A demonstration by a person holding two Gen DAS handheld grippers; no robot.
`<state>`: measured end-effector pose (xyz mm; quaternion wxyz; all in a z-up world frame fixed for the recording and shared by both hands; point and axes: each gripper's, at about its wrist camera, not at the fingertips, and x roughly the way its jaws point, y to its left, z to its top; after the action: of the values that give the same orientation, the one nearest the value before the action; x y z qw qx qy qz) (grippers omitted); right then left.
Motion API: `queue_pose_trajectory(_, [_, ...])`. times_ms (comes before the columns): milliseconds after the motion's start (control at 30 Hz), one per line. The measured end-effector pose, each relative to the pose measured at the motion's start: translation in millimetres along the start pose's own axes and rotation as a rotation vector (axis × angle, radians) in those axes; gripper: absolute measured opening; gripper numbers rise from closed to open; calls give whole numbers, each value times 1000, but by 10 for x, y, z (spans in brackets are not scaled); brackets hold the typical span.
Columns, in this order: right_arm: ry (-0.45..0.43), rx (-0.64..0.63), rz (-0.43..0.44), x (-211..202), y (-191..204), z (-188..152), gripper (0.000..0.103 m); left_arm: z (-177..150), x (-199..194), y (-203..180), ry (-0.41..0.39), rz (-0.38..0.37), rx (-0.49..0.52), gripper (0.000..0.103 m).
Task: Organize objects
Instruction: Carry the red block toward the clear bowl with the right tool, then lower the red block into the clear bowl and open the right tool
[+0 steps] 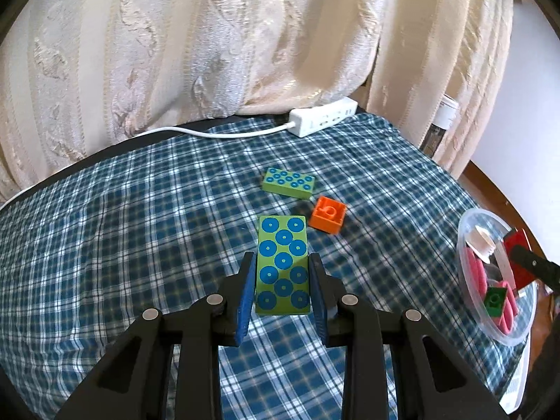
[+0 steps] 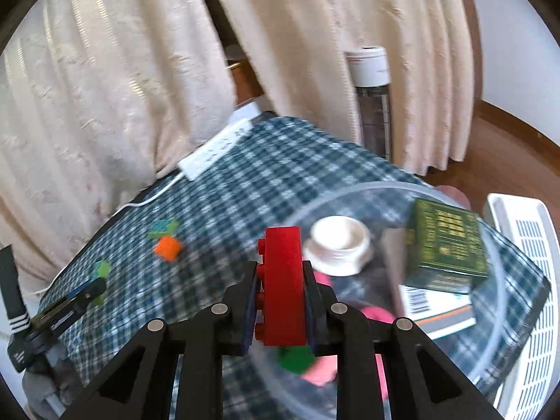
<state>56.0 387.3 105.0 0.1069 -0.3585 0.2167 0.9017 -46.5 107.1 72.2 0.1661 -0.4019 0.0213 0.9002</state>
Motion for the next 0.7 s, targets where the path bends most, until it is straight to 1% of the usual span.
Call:
queue_pose_trajectory(167, [4, 16, -31, 53, -122, 5, 24, -26, -27, -101, 4, -21, 24, 30])
queue_pose_trajectory(267, [23, 29, -47, 154, -194, 9, 24, -39, -62, -164, 1, -34, 39, 30])
queue_pose_trajectory(700, [63, 14, -68, 313, -273, -18, 24, -58, -131, -276, 7, -79, 57, 30])
